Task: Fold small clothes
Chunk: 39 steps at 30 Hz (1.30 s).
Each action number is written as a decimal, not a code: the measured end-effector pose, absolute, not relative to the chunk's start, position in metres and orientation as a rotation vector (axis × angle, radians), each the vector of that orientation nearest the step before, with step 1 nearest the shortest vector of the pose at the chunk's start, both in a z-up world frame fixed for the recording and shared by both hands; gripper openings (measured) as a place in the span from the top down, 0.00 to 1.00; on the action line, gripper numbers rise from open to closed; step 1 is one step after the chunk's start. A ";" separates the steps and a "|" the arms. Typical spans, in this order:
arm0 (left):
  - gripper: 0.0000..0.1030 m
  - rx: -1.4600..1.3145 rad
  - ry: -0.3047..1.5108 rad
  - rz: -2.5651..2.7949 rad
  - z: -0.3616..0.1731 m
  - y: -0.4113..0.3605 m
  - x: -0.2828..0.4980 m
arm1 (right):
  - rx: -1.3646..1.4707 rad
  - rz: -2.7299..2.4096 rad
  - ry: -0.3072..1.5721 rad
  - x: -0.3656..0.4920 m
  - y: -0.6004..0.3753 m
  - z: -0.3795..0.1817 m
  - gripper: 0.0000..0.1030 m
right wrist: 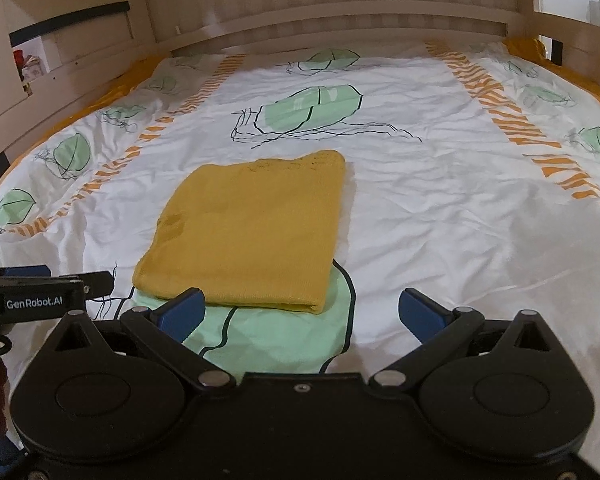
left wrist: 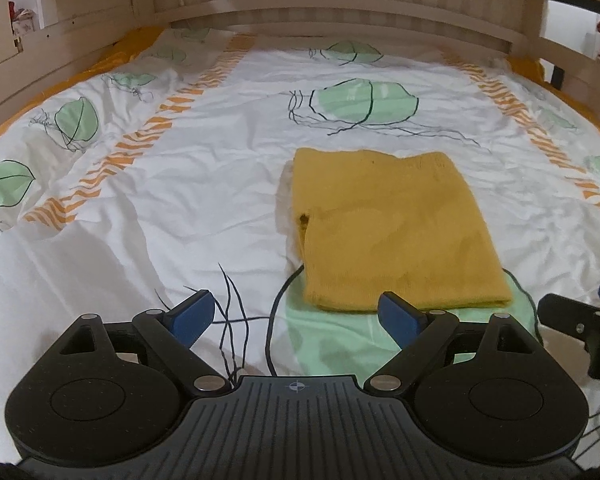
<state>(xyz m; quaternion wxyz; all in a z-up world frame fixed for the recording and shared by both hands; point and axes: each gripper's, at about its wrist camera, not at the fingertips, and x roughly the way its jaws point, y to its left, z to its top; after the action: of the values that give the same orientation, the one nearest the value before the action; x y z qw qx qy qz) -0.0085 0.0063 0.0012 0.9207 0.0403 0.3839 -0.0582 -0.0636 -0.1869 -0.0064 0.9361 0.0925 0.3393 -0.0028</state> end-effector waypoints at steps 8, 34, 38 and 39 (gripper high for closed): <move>0.13 0.078 0.809 -0.131 -0.001 0.004 -0.008 | 0.201 -0.020 0.698 -0.062 -0.191 -0.008 0.00; 0.13 0.069 0.836 -0.136 -0.006 0.002 -0.006 | 0.221 -0.014 0.722 -0.055 -0.188 -0.013 0.00; 0.13 0.067 0.837 -0.137 -0.006 0.002 -0.006 | 0.221 -0.014 0.723 -0.055 -0.187 -0.014 0.00; 0.13 0.067 0.838 -0.137 -0.006 0.002 -0.006 | 0.222 -0.014 0.723 -0.055 -0.187 -0.014 0.00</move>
<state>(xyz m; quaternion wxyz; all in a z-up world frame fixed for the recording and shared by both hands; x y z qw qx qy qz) -0.0064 0.0017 -0.0064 0.9108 0.0326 0.4062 -0.0665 -0.0548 -0.1870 -0.0139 0.9293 0.1082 0.3531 -0.0068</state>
